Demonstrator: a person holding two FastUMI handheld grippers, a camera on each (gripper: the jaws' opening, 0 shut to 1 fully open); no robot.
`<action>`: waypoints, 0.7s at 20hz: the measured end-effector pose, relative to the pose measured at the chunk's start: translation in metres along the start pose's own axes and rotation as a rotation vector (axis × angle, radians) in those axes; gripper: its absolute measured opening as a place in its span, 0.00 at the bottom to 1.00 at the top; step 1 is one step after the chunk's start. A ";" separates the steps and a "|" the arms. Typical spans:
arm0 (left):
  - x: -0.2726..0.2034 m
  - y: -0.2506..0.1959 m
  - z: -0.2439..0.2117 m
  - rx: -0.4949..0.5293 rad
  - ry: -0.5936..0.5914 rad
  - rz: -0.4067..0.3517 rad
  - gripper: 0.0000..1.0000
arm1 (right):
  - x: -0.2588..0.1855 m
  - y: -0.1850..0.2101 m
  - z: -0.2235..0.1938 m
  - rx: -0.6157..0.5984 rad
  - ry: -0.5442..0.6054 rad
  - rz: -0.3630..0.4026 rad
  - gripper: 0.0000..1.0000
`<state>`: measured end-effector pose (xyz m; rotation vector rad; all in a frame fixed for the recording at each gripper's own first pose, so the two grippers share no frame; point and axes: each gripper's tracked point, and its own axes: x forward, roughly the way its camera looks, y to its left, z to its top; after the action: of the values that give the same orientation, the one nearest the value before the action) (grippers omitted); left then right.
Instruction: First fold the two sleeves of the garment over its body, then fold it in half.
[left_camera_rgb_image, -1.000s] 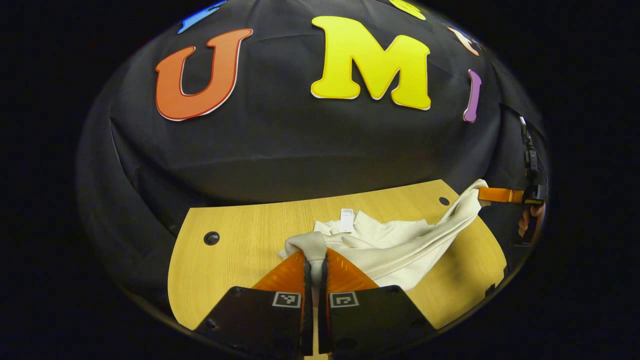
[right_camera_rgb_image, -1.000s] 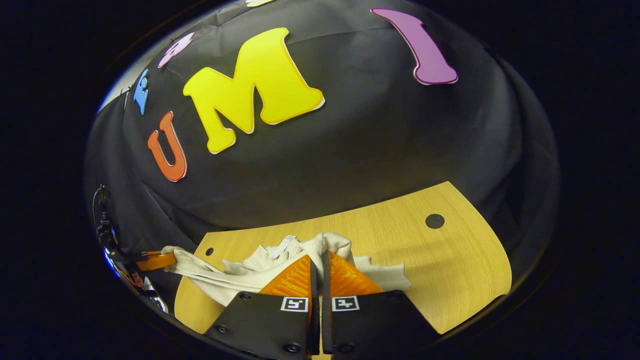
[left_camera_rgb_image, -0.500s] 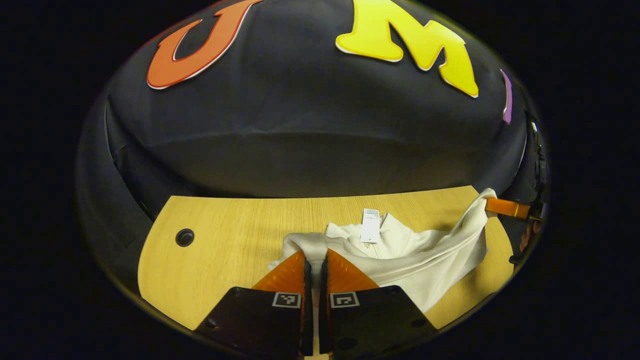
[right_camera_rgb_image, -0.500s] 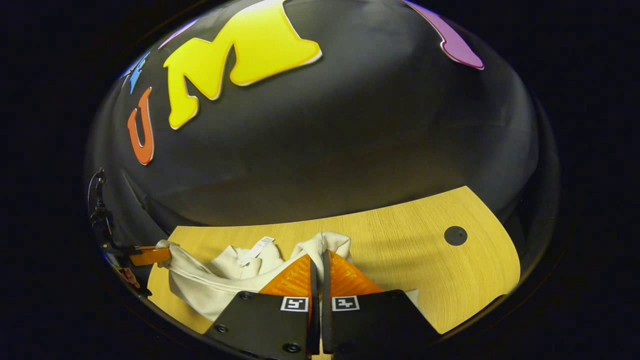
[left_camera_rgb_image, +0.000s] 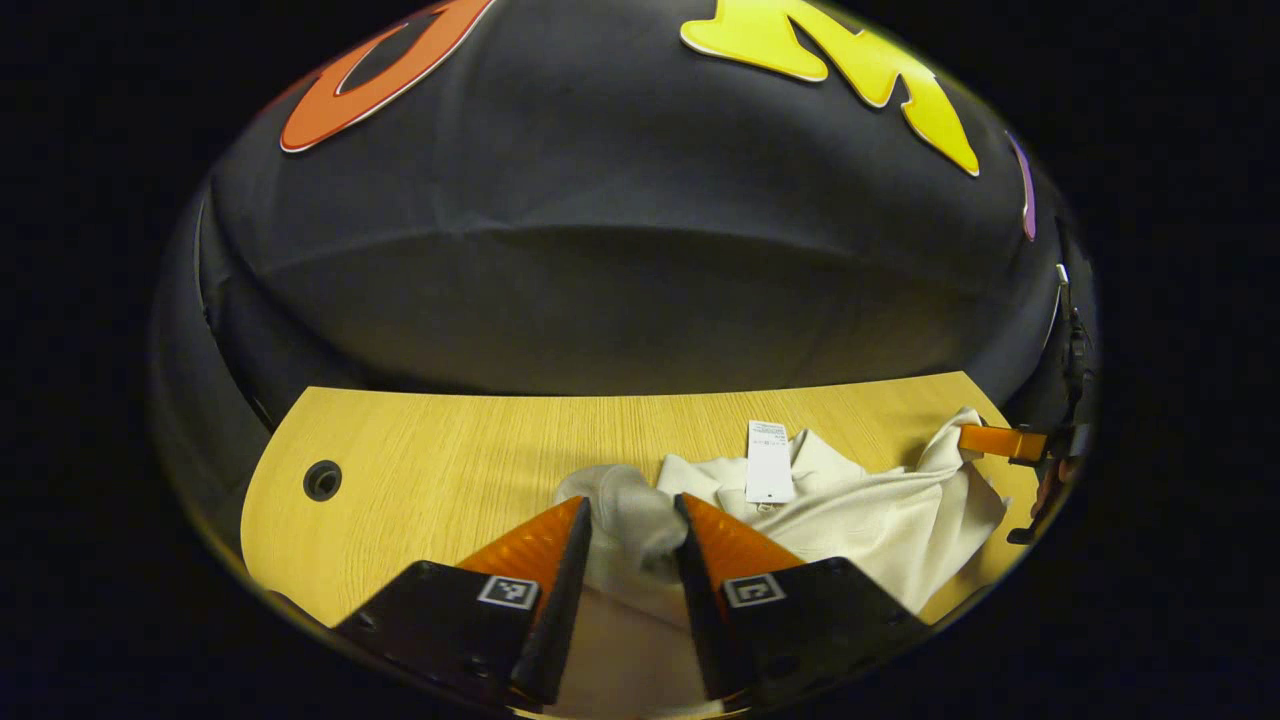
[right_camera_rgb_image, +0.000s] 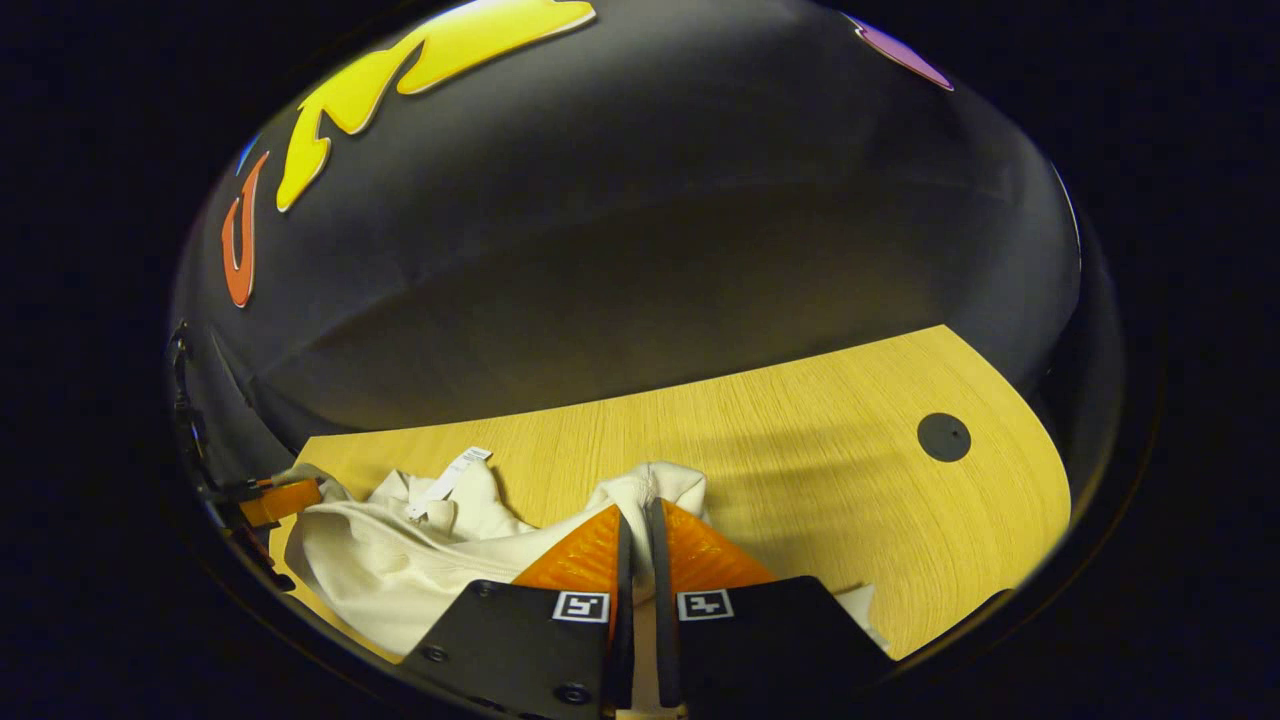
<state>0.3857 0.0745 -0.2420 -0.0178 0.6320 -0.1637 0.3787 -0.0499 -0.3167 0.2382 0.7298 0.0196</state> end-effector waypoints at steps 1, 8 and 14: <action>-0.003 0.001 0.003 -0.004 -0.010 0.008 0.60 | -0.005 0.003 0.007 -0.010 -0.026 0.008 0.13; -0.035 0.019 0.035 -0.028 -0.130 0.071 0.99 | -0.047 0.008 0.031 -0.058 -0.113 0.017 0.56; -0.098 0.033 0.045 -0.157 -0.181 0.100 0.99 | -0.109 0.021 0.036 -0.101 -0.168 0.018 0.83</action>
<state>0.3386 0.1213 -0.1504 -0.1506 0.4622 -0.0151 0.3226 -0.0478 -0.2147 0.1479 0.5575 0.0524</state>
